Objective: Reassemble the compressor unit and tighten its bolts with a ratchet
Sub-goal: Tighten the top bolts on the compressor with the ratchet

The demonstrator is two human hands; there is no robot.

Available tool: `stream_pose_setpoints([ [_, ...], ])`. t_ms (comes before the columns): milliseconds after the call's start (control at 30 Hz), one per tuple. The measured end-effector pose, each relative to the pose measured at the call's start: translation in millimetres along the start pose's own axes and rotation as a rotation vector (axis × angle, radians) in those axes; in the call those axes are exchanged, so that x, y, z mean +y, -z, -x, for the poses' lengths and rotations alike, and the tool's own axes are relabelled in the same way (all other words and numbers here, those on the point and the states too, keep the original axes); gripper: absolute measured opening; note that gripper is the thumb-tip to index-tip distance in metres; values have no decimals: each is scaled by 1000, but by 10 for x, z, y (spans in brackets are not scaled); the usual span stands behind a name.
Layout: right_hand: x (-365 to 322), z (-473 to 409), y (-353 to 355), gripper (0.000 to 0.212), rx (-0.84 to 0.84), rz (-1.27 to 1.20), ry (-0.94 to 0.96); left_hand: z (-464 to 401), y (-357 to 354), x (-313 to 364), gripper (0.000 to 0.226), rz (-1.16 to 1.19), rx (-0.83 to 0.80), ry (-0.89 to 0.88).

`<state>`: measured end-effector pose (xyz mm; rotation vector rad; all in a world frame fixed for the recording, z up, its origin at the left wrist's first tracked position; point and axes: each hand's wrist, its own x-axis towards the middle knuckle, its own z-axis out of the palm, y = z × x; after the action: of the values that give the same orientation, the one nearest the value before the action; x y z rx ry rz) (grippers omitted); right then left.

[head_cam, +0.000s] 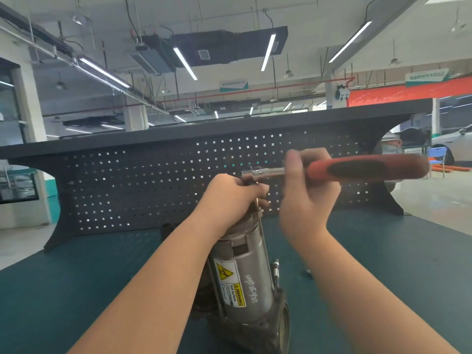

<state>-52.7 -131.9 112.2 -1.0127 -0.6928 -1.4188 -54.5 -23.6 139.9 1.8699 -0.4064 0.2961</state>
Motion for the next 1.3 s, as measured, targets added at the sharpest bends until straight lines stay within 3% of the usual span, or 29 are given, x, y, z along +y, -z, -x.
stream_pose_setpoints([
  [67, 103, -192, 102, 20, 115, -127, -326, 13, 18, -19, 18, -38, -32, -17],
  [133, 226, -251, 143, 26, 121, -337, -680, 17, 14, -11, 22, -54, -24, -32],
  [200, 283, -233, 137, 28, 126, -427, -822, -16, -15, -21, 28, -45, 8, -24],
  [333, 102, -140, 50, 27, 152, -192, -443, -29, 32, -40, 22, -46, 13, -8],
  [467, -134, 58, -81, 23, -24, 163, 85, -1, -2, -1, 34, -49, -11, -38],
  [533, -154, 206, -112, 19, -185, 314, 164, -23, -52, -4, 45, -183, 10, -102],
  [600, -144, 238, -112, 12, -281, 418, 179, -53, -29, -2, 42, -270, 48, -91],
  [700, -107, 137, -101, 19, -129, 308, 168, -46, 26, -17, 36, -188, 54, -38],
  [767, -7, -3, -36, 19, 71, 97, -43, -14, -6, 6, 23, -80, 29, -4],
  [833, 123, -171, 81, 26, 191, -122, -461, 3, -23, 15, 19, -59, 16, 5],
  [900, 267, -269, 156, 37, 163, -413, -934, 7, -19, 20, 20, -46, 0, 6],
  [967, 338, -274, 157, 35, 122, -602, -1106, -2, -31, 5, 20, -54, -3, -2],
  [1100, 176, -205, 61, 28, 134, -521, -735, -33, -5, -26, 26, -140, 52, -31],
  [1233, -124, 13, -112, 24, 116, -30, -250, 18, 38, 17, 25, -95, 1, -19],
  [1300, -204, 170, -213, 21, 61, 86, -98, 17, 23, 27, 33, -126, 33, -19],
])
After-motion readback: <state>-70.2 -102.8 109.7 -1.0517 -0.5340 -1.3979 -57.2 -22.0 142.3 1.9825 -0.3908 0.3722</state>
